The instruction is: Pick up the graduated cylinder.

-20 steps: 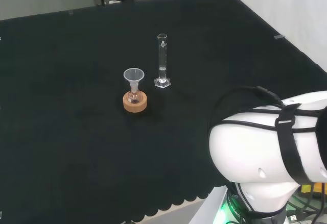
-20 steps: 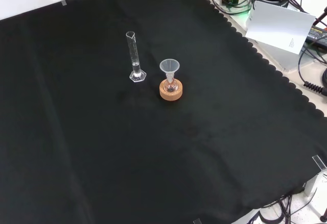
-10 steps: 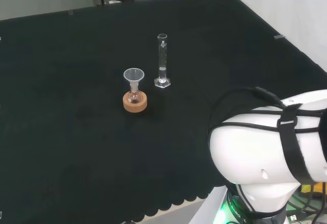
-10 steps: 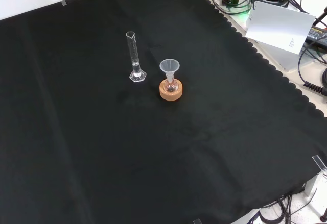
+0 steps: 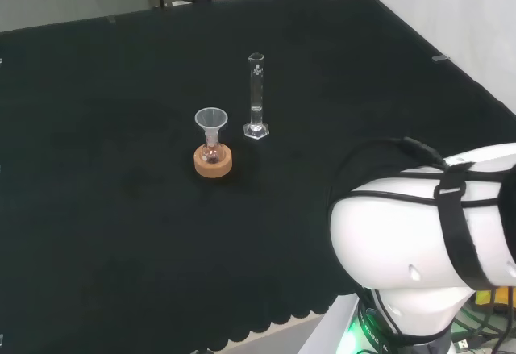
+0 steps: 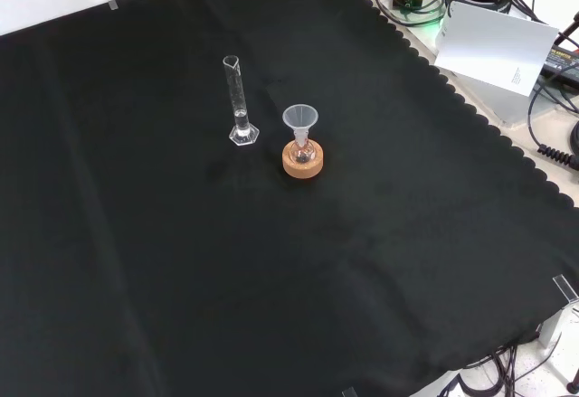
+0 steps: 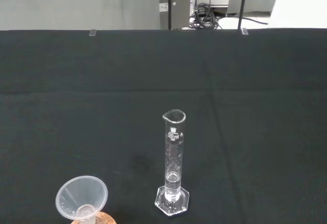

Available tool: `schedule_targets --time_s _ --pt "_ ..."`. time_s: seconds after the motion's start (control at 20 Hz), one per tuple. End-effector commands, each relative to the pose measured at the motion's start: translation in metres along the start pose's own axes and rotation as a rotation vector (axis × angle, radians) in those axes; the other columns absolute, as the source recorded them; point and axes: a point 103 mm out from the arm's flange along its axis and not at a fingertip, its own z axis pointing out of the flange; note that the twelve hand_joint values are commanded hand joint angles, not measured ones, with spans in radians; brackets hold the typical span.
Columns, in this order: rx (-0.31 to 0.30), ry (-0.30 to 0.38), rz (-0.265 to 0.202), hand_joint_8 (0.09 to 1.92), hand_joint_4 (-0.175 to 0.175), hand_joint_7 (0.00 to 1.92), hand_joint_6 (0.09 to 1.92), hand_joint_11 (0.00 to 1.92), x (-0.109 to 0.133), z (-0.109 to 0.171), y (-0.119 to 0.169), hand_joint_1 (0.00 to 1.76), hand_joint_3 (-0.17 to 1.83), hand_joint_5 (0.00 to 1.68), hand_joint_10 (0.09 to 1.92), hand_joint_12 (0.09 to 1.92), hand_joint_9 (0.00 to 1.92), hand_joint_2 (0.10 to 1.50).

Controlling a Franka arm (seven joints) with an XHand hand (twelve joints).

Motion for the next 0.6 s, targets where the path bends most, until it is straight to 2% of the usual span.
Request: schedule_targets --time_s 0.05,0.2,0.4,0.6 --pt "0.042 0.084 0.079 0.57 -0.052 0.05 0.09 0.09 -0.038 0.050 0.036 0.41 0.02 0.31 0.71 1.42 0.25 1.19" --pt "0.053 0.108 0.086 0.62 -0.053 0.04 0.09 0.10 -0.051 0.073 0.058 0.42 0.02 0.32 0.73 1.43 0.25 1.18" --pt "0.041 0.185 0.085 0.64 -0.054 0.05 0.09 0.11 -0.067 0.104 0.090 0.44 0.01 0.32 0.75 1.43 0.27 1.17" --pt "0.022 0.253 0.065 0.68 -0.061 0.10 0.09 0.13 -0.075 0.135 0.119 0.57 -0.02 0.34 0.76 1.42 0.33 1.11"
